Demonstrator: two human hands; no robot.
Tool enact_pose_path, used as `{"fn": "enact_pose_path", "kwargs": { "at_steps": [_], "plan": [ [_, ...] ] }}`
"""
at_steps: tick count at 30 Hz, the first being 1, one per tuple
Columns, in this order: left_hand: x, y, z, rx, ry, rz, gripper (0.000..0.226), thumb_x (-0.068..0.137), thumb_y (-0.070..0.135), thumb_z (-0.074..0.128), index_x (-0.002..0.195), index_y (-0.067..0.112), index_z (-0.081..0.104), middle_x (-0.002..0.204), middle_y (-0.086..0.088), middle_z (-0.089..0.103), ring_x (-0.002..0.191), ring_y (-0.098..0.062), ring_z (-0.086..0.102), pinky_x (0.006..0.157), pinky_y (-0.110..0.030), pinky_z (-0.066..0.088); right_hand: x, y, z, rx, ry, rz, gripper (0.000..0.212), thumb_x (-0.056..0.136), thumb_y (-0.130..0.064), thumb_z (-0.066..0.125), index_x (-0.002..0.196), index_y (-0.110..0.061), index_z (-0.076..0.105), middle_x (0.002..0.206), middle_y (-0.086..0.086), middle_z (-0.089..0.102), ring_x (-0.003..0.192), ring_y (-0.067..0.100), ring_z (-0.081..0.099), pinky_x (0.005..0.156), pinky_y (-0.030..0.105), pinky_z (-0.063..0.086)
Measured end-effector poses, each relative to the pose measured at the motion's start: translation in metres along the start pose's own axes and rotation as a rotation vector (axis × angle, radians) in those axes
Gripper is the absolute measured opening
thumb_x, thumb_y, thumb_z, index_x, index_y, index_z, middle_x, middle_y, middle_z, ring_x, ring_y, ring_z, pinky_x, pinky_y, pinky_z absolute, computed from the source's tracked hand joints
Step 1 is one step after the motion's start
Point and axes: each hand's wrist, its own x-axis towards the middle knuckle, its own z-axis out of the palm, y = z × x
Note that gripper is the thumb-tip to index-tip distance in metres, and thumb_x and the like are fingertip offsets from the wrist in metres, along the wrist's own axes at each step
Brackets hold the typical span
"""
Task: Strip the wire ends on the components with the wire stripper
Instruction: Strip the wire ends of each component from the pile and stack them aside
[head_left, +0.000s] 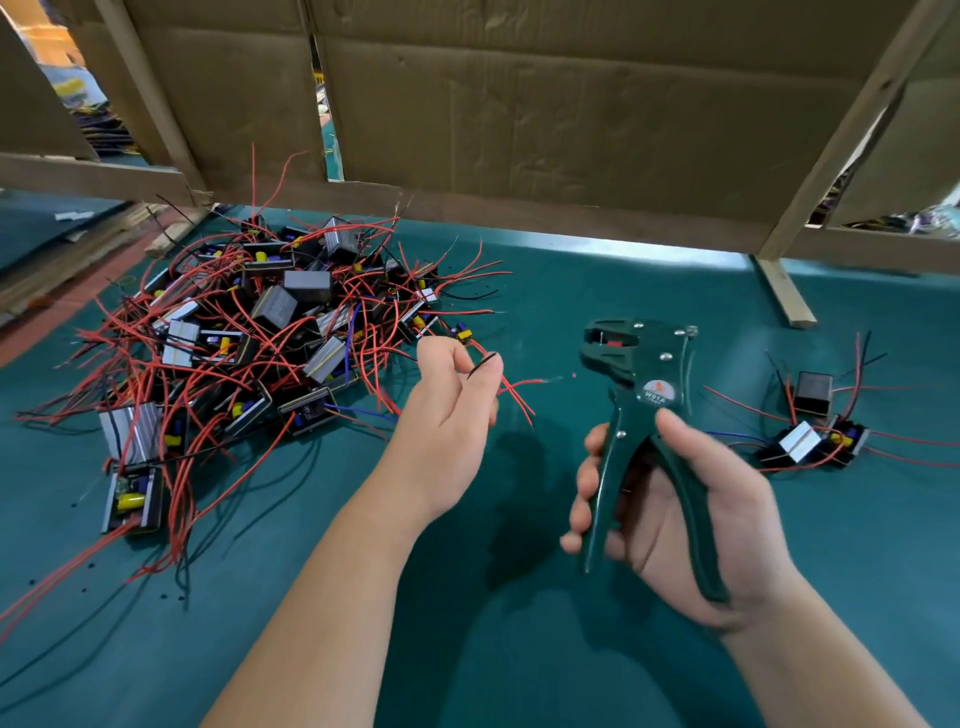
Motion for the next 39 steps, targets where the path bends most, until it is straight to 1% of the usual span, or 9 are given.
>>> {"fn": "enact_pose_path", "kwargs": {
  "at_steps": [5,8,14,18,23,27,29,34,39],
  "plan": [
    [0.002,-0.002,-0.001,0.028,-0.003,0.002,0.019,0.088,0.040,0.041,0.071,0.035,0.033,0.063,0.011,0.049,0.048,-0.003,0.034,0.048,-0.013,0.031,0.000,-0.001,-0.012,0.032,-0.039,-0.066,0.051,0.059,-0.035,0.078,0.096,-0.002,0.070,0.084,0.023,0.061,0.074,0.039,0.063,0.068,0.051,0.054],
    [0.002,-0.004,0.001,0.104,0.003,0.109,0.020,0.095,0.025,0.050,0.080,0.029,0.037,0.062,0.017,0.043,0.053,-0.001,0.033,0.052,-0.012,0.032,0.003,0.002,-0.010,0.044,-0.039,-0.129,0.062,0.051,-0.029,0.084,0.103,0.001,0.067,0.095,0.024,0.063,0.074,0.039,0.063,0.068,0.051,0.055],
    [-0.001,-0.007,0.007,0.067,-0.075,0.137,0.008,0.090,0.032,0.050,0.098,0.030,0.052,0.069,0.015,0.059,0.067,-0.005,0.056,0.067,-0.017,0.043,0.005,0.011,-0.007,-0.069,-0.045,-0.311,0.039,0.065,-0.014,0.062,0.101,-0.007,0.072,0.114,0.016,0.065,0.075,0.042,0.062,0.071,0.055,0.052],
    [-0.002,-0.008,0.011,0.063,-0.134,0.140,0.005,0.090,0.032,0.052,0.093,0.035,0.051,0.071,0.012,0.063,0.074,-0.013,0.063,0.076,-0.033,0.048,0.007,0.016,-0.004,-0.106,-0.033,-0.307,0.057,0.071,-0.009,0.062,0.126,0.002,0.056,0.100,0.023,0.062,0.078,0.043,0.061,0.073,0.056,0.051],
    [-0.003,-0.011,0.013,0.128,-0.121,0.157,0.007,0.089,0.033,0.054,0.092,0.037,0.049,0.074,0.013,0.066,0.074,-0.015,0.065,0.075,-0.033,0.050,0.009,0.018,-0.004,-0.126,0.042,-0.349,0.050,0.077,-0.008,0.053,0.126,0.002,0.050,0.098,0.009,0.069,0.078,0.040,0.062,0.070,0.052,0.053],
    [0.002,-0.014,0.003,0.270,0.045,0.189,0.004,0.088,0.032,0.053,0.090,0.033,0.049,0.074,0.018,0.066,0.067,-0.005,0.061,0.067,-0.017,0.046,0.008,0.012,-0.007,-0.106,0.121,-0.394,0.046,0.075,-0.008,0.055,0.121,-0.007,0.055,0.089,0.011,0.067,0.075,0.039,0.064,0.069,0.052,0.055],
    [0.005,-0.014,-0.004,0.265,0.097,0.154,0.009,0.086,0.035,0.056,0.090,0.036,0.048,0.077,0.023,0.063,0.069,-0.001,0.057,0.068,-0.014,0.043,0.007,0.006,-0.010,-0.115,0.125,-0.404,0.043,0.077,-0.009,0.052,0.120,-0.006,0.054,0.101,0.004,0.070,0.074,0.039,0.064,0.070,0.054,0.055],
    [0.001,-0.008,0.000,0.201,-0.006,0.052,0.031,0.076,0.066,0.045,0.088,0.040,0.034,0.078,0.016,0.046,0.066,0.003,0.044,0.065,-0.012,0.036,0.004,0.003,-0.009,-0.118,0.035,-0.271,0.054,0.076,-0.012,0.052,0.129,-0.004,0.050,0.111,0.026,0.064,0.074,0.042,0.062,0.068,0.056,0.053],
    [0.002,-0.003,-0.004,0.265,-0.019,0.190,0.024,0.097,0.042,0.034,0.080,0.026,0.041,0.070,0.013,0.039,0.066,-0.007,0.038,0.066,-0.025,0.031,0.000,0.002,-0.011,-0.128,-0.118,-0.163,0.065,0.069,-0.015,0.071,0.131,-0.004,0.053,0.112,0.030,0.062,0.076,0.048,0.059,0.071,0.059,0.050]
  ]
}}
